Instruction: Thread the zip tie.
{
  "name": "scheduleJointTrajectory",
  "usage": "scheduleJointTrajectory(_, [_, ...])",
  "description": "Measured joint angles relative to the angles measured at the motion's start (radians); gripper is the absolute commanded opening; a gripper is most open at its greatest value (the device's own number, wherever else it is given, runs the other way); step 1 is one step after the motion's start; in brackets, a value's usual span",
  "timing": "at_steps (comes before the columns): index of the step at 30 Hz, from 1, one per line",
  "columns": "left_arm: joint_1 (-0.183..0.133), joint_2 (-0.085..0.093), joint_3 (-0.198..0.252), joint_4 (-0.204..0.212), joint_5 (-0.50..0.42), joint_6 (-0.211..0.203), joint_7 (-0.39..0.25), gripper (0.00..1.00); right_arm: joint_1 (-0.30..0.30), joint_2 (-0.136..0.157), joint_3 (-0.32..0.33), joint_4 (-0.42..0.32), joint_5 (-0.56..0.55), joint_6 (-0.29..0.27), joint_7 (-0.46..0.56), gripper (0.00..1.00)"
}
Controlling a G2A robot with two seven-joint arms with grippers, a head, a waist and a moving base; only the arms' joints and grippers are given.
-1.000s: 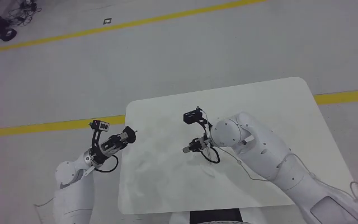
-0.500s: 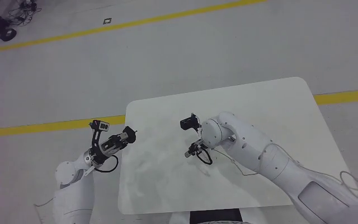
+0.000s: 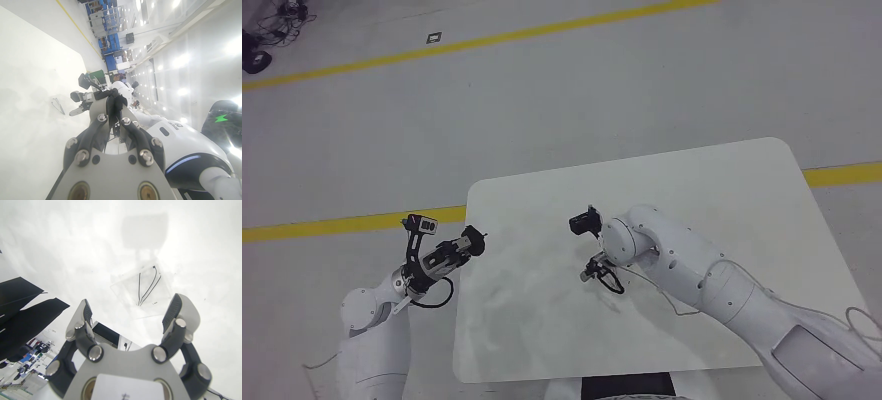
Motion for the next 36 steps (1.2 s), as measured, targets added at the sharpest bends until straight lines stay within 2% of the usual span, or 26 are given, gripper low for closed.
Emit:
scheduleJointTrajectory(11, [0.0,0.0,0.0,0.0,0.0,0.0,0.0,0.0,-0.011,-0.004,0.003,0.008,-0.01,-0.006,-0.024,1.0])
scheduleJointTrajectory(18, [0.0,0.0,0.0,0.0,0.0,0.0,0.0,0.0,-0.026,0.005,0.02,-0.038,-0.063,0.0,-0.01,1.0])
scheduleJointTrajectory(19, [0.0,0.0,0.0,0.0,0.0,0.0,0.0,0.0,-0.028,0.006,0.024,-0.044,-0.068,0.0,-0.006,0.95])
scheduleJointTrajectory(20, [0.0,0.0,0.0,0.0,0.0,0.0,0.0,0.0,-0.031,0.007,0.029,-0.05,-0.071,0.0,-0.002,0.77])
scheduleJointTrajectory(22, [0.0,0.0,0.0,0.0,0.0,0.0,0.0,0.0,-0.039,0.009,0.038,-0.064,-0.076,0.0,0.0,0.49])
scheduleJointTrajectory(27, [0.0,0.0,0.0,0.0,0.0,0.0,0.0,0.0,-0.049,0.016,0.045,-0.079,-0.093,0.0,0.0,0.35])
scheduleJointTrajectory(29, [0.0,0.0,0.0,0.0,0.0,0.0,0.0,0.0,-0.049,0.017,0.043,-0.079,-0.101,0.0,0.0,0.24])
scheduleJointTrajectory(31, [0.0,0.0,0.0,0.0,0.0,0.0,0.0,0.0,-0.049,0.018,0.038,-0.078,-0.106,0.0,0.0,0.18])
scheduleJointTrajectory(36, [0.0,0.0,0.0,0.0,0.0,0.0,0.0,0.0,-0.044,0.014,0.019,-0.06,-0.124,0.0,0.0,0.14])
